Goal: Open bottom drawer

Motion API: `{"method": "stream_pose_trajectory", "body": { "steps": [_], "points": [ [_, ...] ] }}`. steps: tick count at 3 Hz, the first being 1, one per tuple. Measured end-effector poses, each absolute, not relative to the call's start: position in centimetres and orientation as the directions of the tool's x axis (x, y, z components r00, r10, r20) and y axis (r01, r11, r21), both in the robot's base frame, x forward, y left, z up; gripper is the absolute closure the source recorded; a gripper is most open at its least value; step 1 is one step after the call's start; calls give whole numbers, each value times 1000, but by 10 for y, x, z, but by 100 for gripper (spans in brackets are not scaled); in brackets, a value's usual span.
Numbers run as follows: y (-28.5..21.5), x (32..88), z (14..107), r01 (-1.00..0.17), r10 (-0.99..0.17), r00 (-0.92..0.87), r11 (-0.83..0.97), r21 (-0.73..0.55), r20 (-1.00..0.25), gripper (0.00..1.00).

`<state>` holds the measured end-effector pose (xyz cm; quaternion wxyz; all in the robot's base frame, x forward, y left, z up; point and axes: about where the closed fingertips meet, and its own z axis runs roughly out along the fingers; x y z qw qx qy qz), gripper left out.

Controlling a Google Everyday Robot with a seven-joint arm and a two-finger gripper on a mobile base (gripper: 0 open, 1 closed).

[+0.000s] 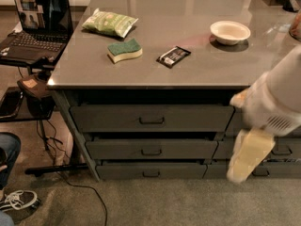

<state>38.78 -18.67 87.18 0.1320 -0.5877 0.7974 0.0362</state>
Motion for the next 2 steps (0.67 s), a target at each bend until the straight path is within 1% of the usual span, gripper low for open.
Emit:
{"method": "stream_pose_trajectory", "body": {
  "steps": [1,2],
  "points": [
    [-177,355,801,-948,-923,-312,317,14,-225,0],
    [-180,341,785,-948,-927,-317,314,48,-200,0]
  ]
}}
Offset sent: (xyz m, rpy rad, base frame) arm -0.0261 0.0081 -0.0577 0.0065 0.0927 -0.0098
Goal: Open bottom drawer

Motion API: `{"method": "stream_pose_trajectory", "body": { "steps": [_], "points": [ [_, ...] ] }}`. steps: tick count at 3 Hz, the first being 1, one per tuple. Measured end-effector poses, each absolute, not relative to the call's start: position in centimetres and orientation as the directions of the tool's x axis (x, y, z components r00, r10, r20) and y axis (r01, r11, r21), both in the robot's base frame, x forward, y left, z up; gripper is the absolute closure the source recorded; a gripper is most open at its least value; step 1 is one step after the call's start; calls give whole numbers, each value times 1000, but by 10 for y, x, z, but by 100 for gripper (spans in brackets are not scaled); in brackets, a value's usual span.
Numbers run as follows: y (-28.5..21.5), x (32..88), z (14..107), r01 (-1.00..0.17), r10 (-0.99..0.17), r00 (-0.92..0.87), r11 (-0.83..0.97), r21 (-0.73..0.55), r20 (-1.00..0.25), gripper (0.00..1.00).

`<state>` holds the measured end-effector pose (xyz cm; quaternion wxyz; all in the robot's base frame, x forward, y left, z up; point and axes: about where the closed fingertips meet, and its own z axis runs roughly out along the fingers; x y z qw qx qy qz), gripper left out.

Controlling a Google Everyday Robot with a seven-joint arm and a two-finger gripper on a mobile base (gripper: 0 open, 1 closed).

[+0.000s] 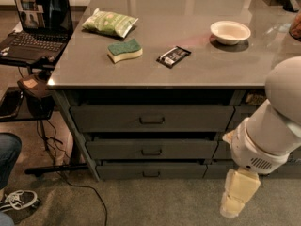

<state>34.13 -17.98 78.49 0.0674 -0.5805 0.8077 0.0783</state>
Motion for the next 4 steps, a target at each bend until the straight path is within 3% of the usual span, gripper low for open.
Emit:
{"method": "stream_pose_trajectory", "body": {
  "steps": [2,4],
  "points": [
    [-171,343,773,-946,-922,-322,320,47,-215,0],
    [-51,309,625,-893,-874,-419,348,285,-245,0]
  ]
}}
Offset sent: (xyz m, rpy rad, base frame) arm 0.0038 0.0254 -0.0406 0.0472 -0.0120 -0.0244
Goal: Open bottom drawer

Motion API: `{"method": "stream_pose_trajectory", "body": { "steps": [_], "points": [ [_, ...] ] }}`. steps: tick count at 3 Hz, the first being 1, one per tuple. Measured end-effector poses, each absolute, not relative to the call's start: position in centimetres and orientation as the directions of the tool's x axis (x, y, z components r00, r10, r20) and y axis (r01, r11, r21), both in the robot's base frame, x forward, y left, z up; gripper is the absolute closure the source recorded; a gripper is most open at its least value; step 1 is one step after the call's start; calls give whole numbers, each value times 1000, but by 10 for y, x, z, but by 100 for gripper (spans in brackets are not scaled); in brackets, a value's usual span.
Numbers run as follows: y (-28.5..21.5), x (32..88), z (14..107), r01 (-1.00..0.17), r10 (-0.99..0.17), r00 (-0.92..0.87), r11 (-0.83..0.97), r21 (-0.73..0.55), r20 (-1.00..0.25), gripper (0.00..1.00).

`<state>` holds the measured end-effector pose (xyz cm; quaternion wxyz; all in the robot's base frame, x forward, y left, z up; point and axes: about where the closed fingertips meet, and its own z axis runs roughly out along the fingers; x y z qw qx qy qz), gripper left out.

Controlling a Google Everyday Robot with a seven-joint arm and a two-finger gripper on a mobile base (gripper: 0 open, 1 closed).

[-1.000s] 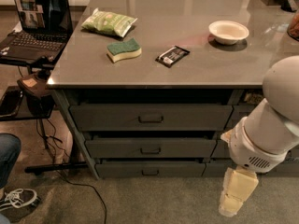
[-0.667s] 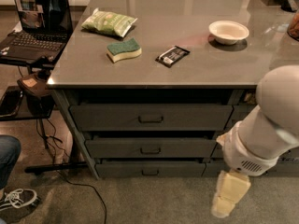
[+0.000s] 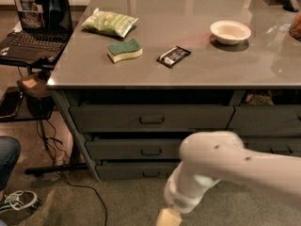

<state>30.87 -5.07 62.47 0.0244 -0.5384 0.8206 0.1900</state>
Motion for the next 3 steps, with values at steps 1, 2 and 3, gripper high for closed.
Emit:
{"method": "stream_pose_trajectory", "body": {
  "steps": [1,2,3],
  "points": [
    [6,310,562,-891,-879,-409,326,316,-247,0],
    [24,329,556,-881,-845,-452,373,292,-285,0],
    [-7,331,532,-844,-774,-528,436,312,-348,0]
  ]
}}
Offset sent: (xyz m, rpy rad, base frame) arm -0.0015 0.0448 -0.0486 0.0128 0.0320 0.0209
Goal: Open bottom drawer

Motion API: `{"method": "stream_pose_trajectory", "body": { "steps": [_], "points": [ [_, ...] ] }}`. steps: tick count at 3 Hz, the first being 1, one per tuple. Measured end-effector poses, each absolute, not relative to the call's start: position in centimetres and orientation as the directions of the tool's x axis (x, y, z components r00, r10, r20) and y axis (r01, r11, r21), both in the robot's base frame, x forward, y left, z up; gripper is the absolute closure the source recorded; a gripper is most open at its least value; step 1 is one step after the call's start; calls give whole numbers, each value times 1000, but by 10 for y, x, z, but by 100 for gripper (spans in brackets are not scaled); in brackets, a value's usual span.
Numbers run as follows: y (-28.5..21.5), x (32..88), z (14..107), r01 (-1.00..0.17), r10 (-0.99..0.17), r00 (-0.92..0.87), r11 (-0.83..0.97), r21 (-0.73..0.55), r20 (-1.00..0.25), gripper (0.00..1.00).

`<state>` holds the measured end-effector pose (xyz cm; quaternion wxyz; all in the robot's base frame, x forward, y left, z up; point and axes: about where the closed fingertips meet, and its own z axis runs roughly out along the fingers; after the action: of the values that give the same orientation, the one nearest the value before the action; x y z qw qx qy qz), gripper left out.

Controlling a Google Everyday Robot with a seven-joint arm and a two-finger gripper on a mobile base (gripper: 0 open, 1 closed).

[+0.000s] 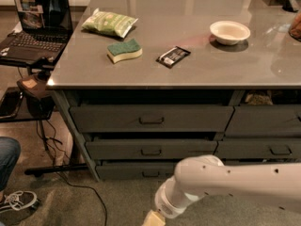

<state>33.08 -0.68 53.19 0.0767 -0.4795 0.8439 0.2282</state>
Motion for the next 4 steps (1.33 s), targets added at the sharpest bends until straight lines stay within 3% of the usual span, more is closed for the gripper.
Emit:
{"method": "stream_pose_trajectory", "body": {
  "steps": [1,2,4],
  "points": [
    [-40,339,492,-827,-670,-561,485,284,-486,0],
    [-64,339,480,-814,-629,-569,523,253,-530,0],
    [-64,347,476,-815,-623,-553,544,201,-554,0]
  ]
}}
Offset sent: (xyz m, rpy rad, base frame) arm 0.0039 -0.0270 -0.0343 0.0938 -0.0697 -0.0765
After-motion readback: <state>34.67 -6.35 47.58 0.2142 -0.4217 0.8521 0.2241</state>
